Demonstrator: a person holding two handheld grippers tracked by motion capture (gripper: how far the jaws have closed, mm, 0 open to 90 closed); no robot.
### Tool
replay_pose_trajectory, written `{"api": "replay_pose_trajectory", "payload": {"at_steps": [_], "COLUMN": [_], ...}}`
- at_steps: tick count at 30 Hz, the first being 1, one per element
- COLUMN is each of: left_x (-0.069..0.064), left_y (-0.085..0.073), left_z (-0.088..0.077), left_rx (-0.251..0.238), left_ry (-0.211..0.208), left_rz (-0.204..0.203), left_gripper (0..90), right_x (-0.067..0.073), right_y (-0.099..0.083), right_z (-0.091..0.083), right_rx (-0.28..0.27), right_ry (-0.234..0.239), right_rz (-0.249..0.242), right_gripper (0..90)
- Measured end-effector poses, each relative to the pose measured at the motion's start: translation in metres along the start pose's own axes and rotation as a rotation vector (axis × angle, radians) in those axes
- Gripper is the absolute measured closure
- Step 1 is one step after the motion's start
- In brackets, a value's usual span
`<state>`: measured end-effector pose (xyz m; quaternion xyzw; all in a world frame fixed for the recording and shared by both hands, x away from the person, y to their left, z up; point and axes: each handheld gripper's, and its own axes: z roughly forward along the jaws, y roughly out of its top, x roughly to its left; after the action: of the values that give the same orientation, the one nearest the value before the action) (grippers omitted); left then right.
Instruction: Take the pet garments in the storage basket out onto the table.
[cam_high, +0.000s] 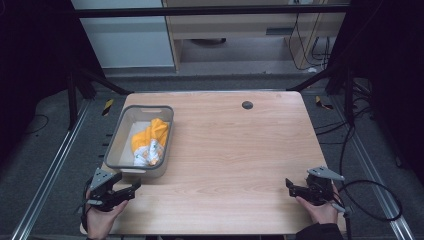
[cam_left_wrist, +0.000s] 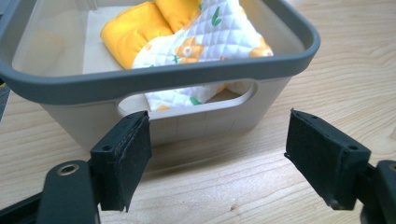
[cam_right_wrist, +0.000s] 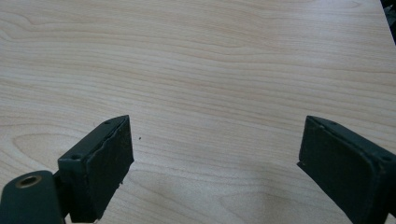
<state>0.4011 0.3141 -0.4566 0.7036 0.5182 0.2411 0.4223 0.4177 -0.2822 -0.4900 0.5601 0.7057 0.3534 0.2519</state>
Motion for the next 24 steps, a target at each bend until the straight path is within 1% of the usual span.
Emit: {"api": "replay_pose_trajectory", "payload": {"at_steps": [3, 5, 8, 10, 12, 14, 15, 17, 18, 19, 20, 22, 24], "left_x": [0.000, 0.000, 0.000, 0.001, 0.001, 0.002, 0.002, 0.002, 0.002, 0.002, 0.003, 0.004, 0.004], "left_y": [0.003, 0.005, 0.008, 0.013, 0.014, 0.020, 0.020, 0.025, 0.029, 0.029, 0.034, 0.038, 0.040], "left_z": [-0.004, -0.006, -0.009, -0.012, -0.012, -0.013, -0.013, -0.014, -0.015, -0.015, -0.016, -0.018, -0.019], "left_rx": [-0.021, -0.026, -0.037, -0.051, -0.056, -0.055, -0.055, -0.059, -0.067, -0.067, -0.070, -0.077, -0.080], "left_ry": [-0.012, -0.031, -0.032, -0.028, -0.029, -0.030, -0.030, -0.033, -0.028, -0.028, -0.028, -0.029, -0.028], "left_rz": [-0.013, -0.028, -0.032, -0.023, -0.022, -0.008, -0.008, -0.007, -0.001, -0.001, 0.001, 0.004, 0.004], "left_gripper": [21.9, 21.7, 21.8, 21.8, 21.8, 21.5, 21.5, 21.3, 21.3, 21.3, 21.0, 20.8, 20.6], "right_x": [0.001, 0.002, 0.003, 0.004, 0.004, 0.004, 0.004, 0.004, 0.004, 0.004, 0.004, 0.004, 0.004], "right_y": [0.000, 0.000, 0.000, 0.000, 0.000, 0.000, 0.000, 0.000, 0.000, 0.000, 0.000, 0.000, 0.000], "right_z": [-0.001, -0.001, -0.002, -0.002, -0.002, -0.002, -0.002, -0.001, -0.001, -0.001, -0.002, -0.002, -0.002], "right_rx": [-0.009, -0.016, -0.028, -0.033, -0.035, -0.038, -0.038, -0.037, -0.036, -0.036, -0.038, -0.042, -0.041], "right_ry": [0.005, 0.005, 0.003, -0.002, -0.005, -0.010, -0.010, -0.011, -0.013, -0.013, -0.019, -0.017, -0.018], "right_rz": [0.001, 0.000, -0.006, -0.013, -0.013, -0.015, -0.015, -0.013, -0.017, -0.017, -0.023, -0.021, -0.020], "right_gripper": [10.1, 10.1, 10.1, 10.1, 10.1, 10.2, 10.2, 10.3, 10.3, 10.3, 10.3, 10.4, 10.5]}}
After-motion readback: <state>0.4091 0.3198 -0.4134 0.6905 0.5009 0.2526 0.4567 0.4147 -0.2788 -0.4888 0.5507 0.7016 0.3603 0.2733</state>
